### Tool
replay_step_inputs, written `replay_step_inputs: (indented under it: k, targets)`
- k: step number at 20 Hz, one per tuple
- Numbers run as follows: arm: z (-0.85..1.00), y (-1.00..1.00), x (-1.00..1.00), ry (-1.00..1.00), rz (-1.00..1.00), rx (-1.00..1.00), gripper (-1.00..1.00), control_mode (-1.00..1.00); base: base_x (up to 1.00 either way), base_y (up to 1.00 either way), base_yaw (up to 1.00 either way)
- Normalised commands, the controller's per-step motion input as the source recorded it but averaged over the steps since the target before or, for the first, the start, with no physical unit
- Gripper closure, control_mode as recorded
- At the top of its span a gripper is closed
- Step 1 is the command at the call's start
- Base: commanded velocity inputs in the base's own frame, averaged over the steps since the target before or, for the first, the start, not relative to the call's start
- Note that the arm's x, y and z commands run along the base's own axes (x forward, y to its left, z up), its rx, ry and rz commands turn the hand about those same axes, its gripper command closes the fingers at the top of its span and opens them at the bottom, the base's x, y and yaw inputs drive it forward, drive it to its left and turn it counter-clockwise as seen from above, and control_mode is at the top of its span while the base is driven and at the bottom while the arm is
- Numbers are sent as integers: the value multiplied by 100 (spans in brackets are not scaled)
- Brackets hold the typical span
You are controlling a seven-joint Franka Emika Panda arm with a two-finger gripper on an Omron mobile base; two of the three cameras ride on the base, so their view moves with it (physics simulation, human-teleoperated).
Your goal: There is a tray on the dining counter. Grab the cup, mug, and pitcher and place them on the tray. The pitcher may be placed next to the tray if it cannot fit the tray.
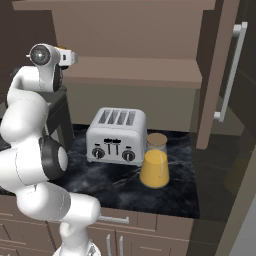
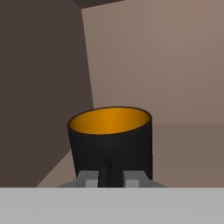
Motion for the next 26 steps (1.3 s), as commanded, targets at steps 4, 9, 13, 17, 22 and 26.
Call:
replay_step_inputs:
  k: [4, 9, 13, 17, 22, 26]
  targets:
    - [0, 0, 0, 0, 0, 0, 100, -100, 0, 0, 0]
    - [0, 0, 0, 0, 0, 0, 100, -100, 0, 0, 0]
    - [1, 0, 0, 0, 0, 0, 100, -100, 0, 0, 0]
    - [16, 0, 0, 0, 0, 0, 100, -100, 0, 0, 0]
    - [16, 0, 0, 0, 0, 0, 100, -100, 0, 0, 0]
    - [19, -3, 0, 0, 0, 0, 100, -100, 0, 0, 0]
